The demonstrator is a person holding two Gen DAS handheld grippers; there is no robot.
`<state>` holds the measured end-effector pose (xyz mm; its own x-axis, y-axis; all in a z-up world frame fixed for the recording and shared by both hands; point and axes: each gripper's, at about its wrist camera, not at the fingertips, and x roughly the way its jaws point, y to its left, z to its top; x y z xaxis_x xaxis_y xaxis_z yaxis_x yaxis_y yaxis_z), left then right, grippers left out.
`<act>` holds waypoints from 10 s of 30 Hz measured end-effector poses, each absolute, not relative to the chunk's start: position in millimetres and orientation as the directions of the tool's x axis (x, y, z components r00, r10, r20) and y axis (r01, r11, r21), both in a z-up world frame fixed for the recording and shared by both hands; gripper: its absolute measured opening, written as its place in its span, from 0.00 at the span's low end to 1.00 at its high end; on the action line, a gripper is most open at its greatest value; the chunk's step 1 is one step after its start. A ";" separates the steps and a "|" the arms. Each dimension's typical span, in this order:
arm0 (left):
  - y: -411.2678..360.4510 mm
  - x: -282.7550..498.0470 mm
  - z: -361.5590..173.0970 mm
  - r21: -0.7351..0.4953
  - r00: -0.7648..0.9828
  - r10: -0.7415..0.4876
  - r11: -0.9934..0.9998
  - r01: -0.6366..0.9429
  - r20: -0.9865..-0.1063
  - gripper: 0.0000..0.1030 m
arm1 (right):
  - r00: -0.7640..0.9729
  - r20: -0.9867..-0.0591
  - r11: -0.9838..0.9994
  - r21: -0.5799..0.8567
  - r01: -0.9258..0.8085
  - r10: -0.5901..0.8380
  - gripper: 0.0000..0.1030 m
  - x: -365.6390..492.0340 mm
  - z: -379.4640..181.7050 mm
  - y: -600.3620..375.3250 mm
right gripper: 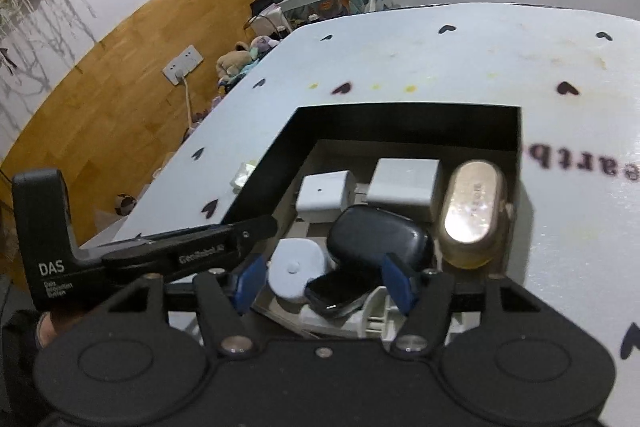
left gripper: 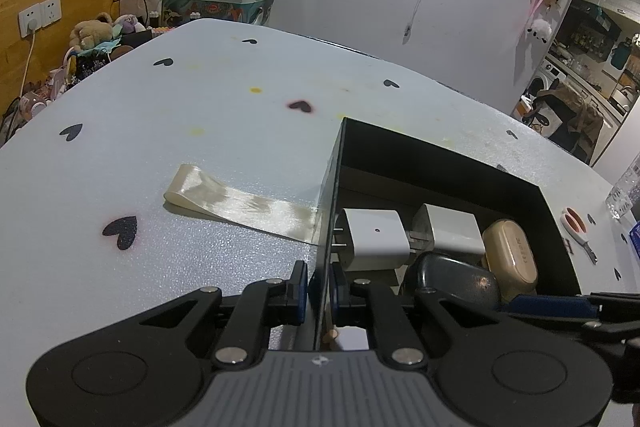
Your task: Organize rigid objects
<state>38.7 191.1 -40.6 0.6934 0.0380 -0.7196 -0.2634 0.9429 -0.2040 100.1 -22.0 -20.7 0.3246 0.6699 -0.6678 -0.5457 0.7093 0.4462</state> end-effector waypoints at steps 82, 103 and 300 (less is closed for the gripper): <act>184.8 40.0 -39.1 -0.162 0.679 0.072 0.948 -0.275 -0.731 0.11 | 0.766 -0.597 0.959 0.024 -0.281 0.240 0.62 218.8 -85.5 -188.4; 185.0 40.0 -39.9 -0.170 0.682 0.065 0.947 -0.272 -0.728 0.11 | 0.743 -0.389 0.836 0.183 -0.518 0.545 0.61 127.0 20.5 -159.3; 99.1 -130.6 40.5 0.023 0.838 0.178 0.981 -0.194 -0.516 1.00 | 0.815 -0.501 0.952 0.069 -0.297 0.291 1.00 -67.8 33.6 -148.5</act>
